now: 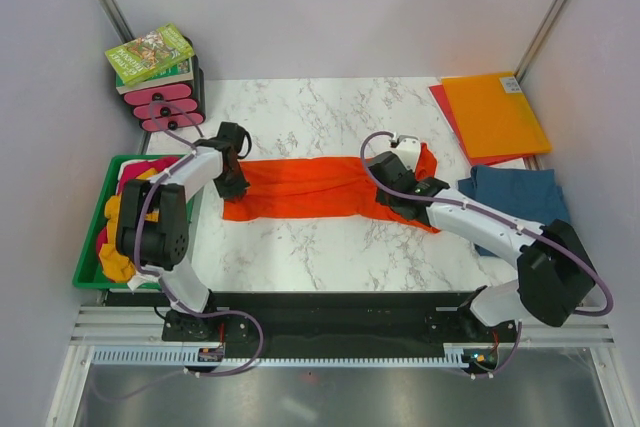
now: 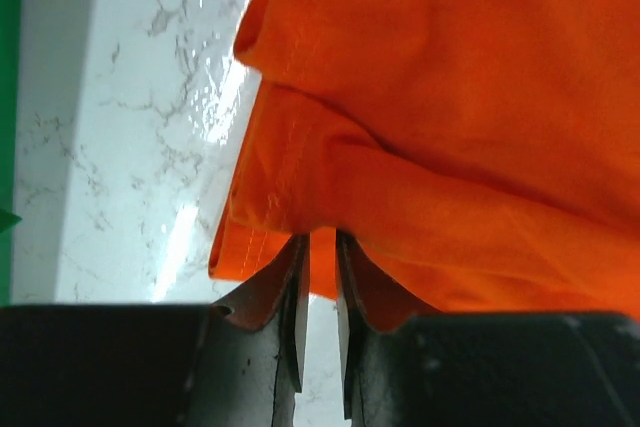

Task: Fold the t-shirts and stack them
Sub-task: Fold the tshirt

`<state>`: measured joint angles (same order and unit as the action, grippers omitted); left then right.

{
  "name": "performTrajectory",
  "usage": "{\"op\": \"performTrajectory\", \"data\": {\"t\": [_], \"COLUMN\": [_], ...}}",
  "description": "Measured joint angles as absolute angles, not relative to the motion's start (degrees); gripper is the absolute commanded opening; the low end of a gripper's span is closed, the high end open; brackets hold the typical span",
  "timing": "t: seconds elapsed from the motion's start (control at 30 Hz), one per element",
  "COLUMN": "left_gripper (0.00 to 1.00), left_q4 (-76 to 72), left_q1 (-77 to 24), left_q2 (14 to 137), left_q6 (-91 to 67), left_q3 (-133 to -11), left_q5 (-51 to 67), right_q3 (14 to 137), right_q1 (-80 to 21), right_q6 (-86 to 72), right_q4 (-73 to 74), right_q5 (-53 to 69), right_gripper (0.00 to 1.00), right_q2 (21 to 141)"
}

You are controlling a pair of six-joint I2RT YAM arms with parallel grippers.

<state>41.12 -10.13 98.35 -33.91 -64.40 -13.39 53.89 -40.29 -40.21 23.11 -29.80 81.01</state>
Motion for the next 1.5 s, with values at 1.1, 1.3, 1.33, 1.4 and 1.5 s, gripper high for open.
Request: {"op": "performTrajectory", "data": {"t": [1.1, 1.3, 1.33, 1.4, 1.5], "left_gripper": [0.44, 0.44, 0.43, 0.42, 0.41], "left_q4": [33.5, 30.7, 30.4, 29.5, 29.1], "left_q1": [-10.8, -13.1, -13.3, -13.3, -13.3], "left_q2": [95.9, 95.0, 95.0, 95.3, 95.9], "left_q6": [-39.4, -40.9, -41.0, -41.1, -41.4], "left_q3": [-62.1, -55.3, -55.3, -55.3, -55.7], "left_q5": [-9.9, -6.3, -5.8, -5.3, -4.3], "right_q3": [56.3, 56.8, 56.9, 57.4, 59.4], "right_q1": [-29.2, -29.9, -29.9, -29.9, -29.9], "right_q6": [-36.2, -36.1, -36.0, -35.7, -35.3], "right_q4": [20.0, 18.6, 18.3, 18.0, 17.6], "right_q5": [-32.1, -31.1, -31.0, -31.0, -30.9], "right_gripper": [0.15, 0.17, 0.17, 0.17, 0.17], "right_q2": [95.6, 95.7, 95.7, 96.2, 98.4]}}
